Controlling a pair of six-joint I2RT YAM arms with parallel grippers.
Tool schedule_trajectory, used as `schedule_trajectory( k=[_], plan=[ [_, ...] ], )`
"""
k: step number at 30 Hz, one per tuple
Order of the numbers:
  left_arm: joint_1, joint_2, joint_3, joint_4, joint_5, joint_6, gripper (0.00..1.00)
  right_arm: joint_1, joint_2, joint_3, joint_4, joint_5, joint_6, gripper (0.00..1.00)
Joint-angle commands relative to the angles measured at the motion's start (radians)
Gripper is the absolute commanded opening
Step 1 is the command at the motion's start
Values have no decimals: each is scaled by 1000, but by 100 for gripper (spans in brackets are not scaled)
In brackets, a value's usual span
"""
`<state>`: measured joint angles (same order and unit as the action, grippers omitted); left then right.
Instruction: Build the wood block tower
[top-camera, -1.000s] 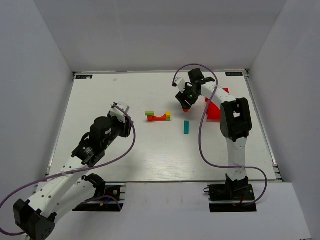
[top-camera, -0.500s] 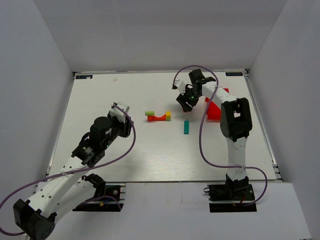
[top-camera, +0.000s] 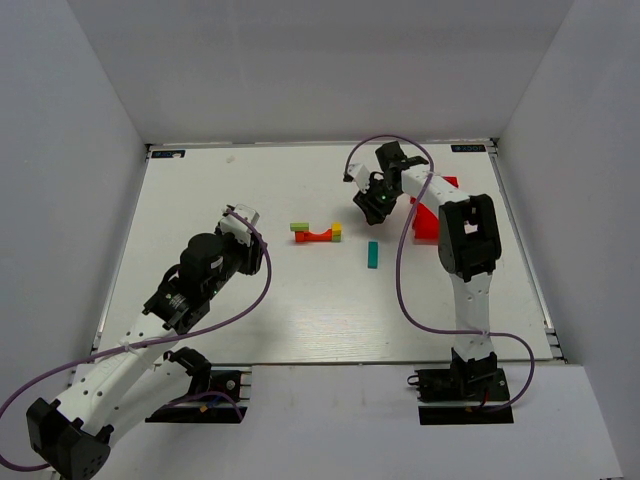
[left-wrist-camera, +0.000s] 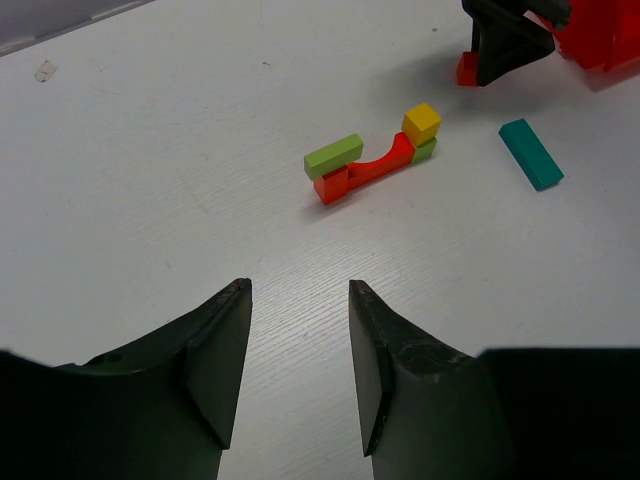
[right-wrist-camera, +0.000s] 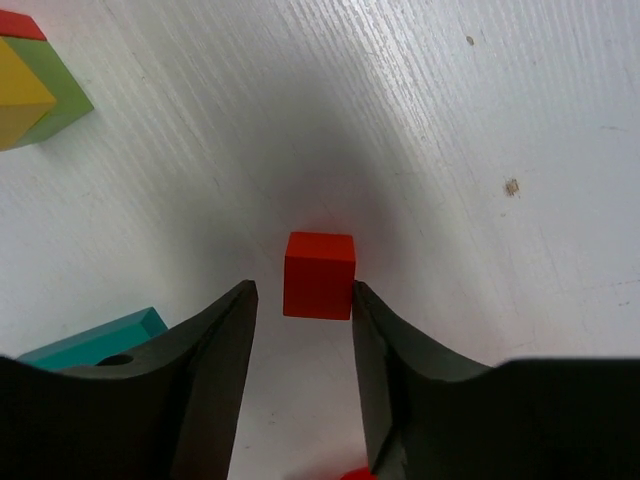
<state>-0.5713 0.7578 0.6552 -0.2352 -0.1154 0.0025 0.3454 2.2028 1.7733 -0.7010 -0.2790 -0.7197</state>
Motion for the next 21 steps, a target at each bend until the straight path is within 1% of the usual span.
schedule_trajectory(
  k=[1,2,5,6,7,8,10,16,17,19,20,21],
  plan=[
    [2,-5,7,0,13,-1,54,3,5,34,9,-5,0,48],
    [2,-5,7,0,13,-1,54,4,3,32,8,-5,0,45],
    [2,-5,7,0,13,-1,54,6,8,32,14,0,3,28],
    [2,-5,7,0,13,-1,54,4,2,32,9,-2,3,18],
    [2,-5,7,0,13,-1,54,4,-3,31,12,-3,5,13],
    [2,-5,7,0,13,-1,54,6,-20,26,14,-8,2,11],
    [2,-5,7,0,13,-1,54,7,-61,-4,26,-25,0,8],
    [2,-5,7,0,13,-1,54,27,-202,-54,28,-149,-35,8],
    [2,-5,7,0,13,-1,54,30,-219,-60,23,-170,-47,7],
    [2,-5,7,0,13,-1,54,43,-230,-58,-11,-218,-86,7],
    [2,-5,7,0,13,-1,54,50,-227,-42,-28,-229,-131,5],
    [2,-5,7,0,13,-1,54,55,-219,-35,-73,-248,-147,5]
  ],
)
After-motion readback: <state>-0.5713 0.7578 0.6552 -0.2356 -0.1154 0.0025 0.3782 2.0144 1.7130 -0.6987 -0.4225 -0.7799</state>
